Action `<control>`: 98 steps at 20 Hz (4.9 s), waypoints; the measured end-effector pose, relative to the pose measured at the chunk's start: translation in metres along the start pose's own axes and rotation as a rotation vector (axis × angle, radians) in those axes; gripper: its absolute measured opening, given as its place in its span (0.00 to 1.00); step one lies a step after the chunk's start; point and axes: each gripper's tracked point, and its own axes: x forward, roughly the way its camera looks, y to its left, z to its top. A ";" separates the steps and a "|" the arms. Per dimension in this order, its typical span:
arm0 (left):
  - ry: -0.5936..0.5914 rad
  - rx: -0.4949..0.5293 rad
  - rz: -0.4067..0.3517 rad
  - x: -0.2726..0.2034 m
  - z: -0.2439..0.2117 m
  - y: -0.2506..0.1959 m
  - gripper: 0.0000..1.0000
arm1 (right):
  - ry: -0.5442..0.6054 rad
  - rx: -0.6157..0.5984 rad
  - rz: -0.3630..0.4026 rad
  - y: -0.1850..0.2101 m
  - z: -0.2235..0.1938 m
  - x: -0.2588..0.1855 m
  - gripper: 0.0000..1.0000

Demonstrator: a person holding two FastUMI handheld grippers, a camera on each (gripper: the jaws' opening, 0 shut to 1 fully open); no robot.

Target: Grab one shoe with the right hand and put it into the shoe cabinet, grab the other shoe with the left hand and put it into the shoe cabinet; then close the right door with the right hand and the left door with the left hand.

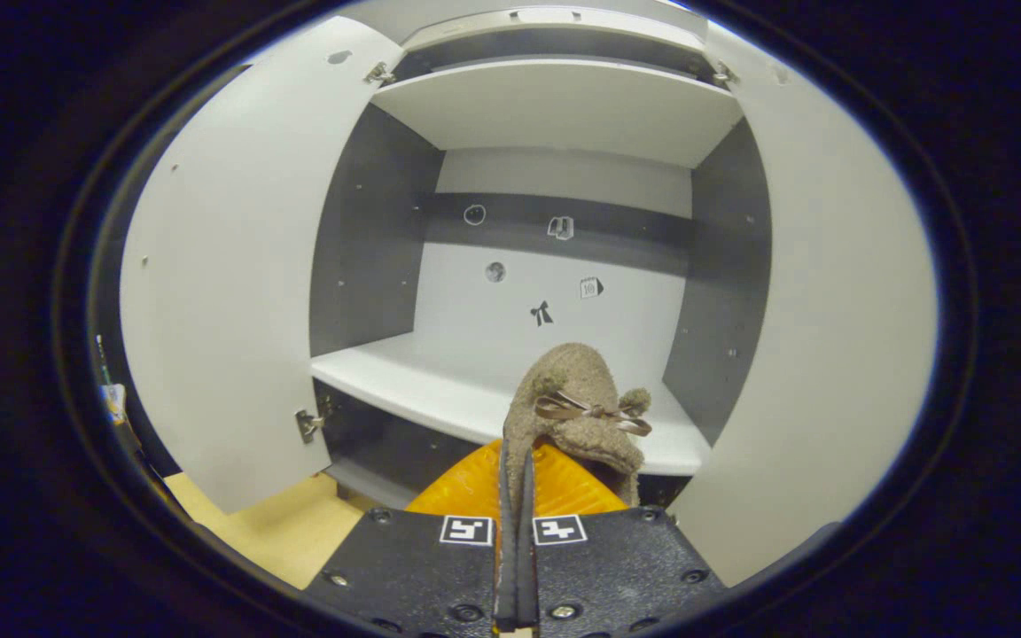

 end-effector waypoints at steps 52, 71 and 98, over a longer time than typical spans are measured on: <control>0.234 -0.003 -0.126 -0.006 -0.080 -0.039 0.95 | -0.044 0.182 -0.212 0.006 -0.188 -0.205 0.72; 0.799 -0.096 -0.105 0.030 -0.276 -0.020 0.95 | 0.018 0.147 -0.211 0.004 -0.198 -0.211 0.72; 0.701 -0.157 -0.053 0.079 -0.312 -0.020 0.02 | 0.053 0.084 -0.198 0.005 -0.207 -0.200 0.76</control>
